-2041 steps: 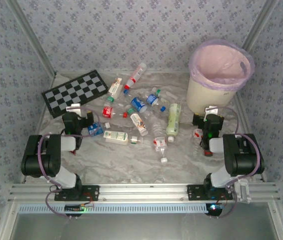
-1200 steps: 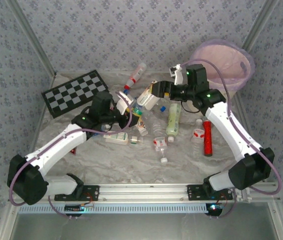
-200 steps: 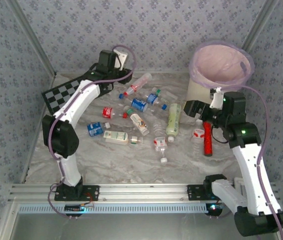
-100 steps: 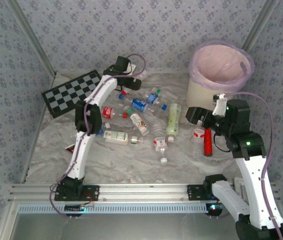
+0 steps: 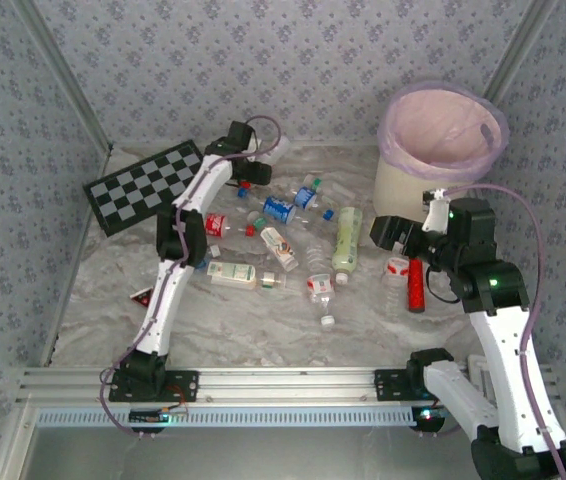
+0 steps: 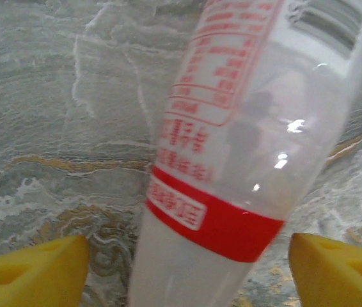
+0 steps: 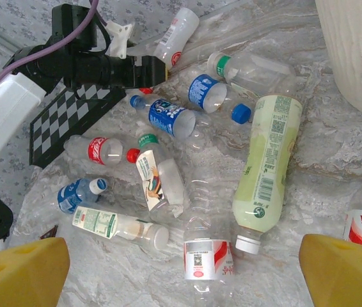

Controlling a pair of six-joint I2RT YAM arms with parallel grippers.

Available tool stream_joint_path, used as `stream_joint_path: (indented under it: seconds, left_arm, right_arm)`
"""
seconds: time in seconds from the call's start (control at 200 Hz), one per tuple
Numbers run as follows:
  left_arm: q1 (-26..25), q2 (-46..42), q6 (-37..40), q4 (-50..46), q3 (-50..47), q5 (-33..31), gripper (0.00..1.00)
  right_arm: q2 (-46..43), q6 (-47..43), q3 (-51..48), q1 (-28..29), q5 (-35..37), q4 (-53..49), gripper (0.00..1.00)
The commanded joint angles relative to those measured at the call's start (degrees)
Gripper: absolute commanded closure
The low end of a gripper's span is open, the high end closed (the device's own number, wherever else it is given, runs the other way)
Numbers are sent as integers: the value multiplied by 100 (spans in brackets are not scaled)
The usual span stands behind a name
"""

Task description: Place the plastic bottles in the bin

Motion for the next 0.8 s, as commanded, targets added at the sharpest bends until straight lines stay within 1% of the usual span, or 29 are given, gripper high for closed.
stream_joint_path:
  seconds: [0.0, 0.145, 0.245, 0.365, 0.46, 0.535, 0.62, 0.65, 0.685, 0.795]
  left_arm:
    - [48, 125, -142, -108, 182, 171, 33]
    - [57, 92, -75, -159, 180, 198, 58]
    - [85, -48, -162, -209, 169, 266, 70]
    - [74, -511, -85, -145, -32, 286, 73]
    - [57, -1155, 14, 31, -474, 260, 75]
    - [24, -1826, 84, 309, -1144, 218, 81]
    - [-43, -2761, 132, 695, -2174, 252, 82]
    - [-76, -3153, 132, 994, -2604, 336, 82]
    - [-133, -3641, 112, 1294, -3217, 410, 82]
    - [-457, -5263, 81, 2443, -5607, 573, 82]
  right_arm:
    - [-58, -81, -32, -28, 45, -117, 6]
    - [-186, -5, -22, -28, 102, -140, 8]
    - [-247, 55, -22, -30, 68, -119, 10]
    - [-210, 82, 50, -26, -9, -84, 11]
    - [-179, 173, 43, -29, -120, 107, 11]
    - [-137, 308, -7, 9, -286, 355, 11]
    - [-7, 485, -20, 57, -423, 681, 11]
    - [66, 559, -16, 79, -465, 843, 11]
    - [161, 622, -14, 123, -497, 1000, 11]
    - [486, 851, 18, 339, -463, 1669, 11]
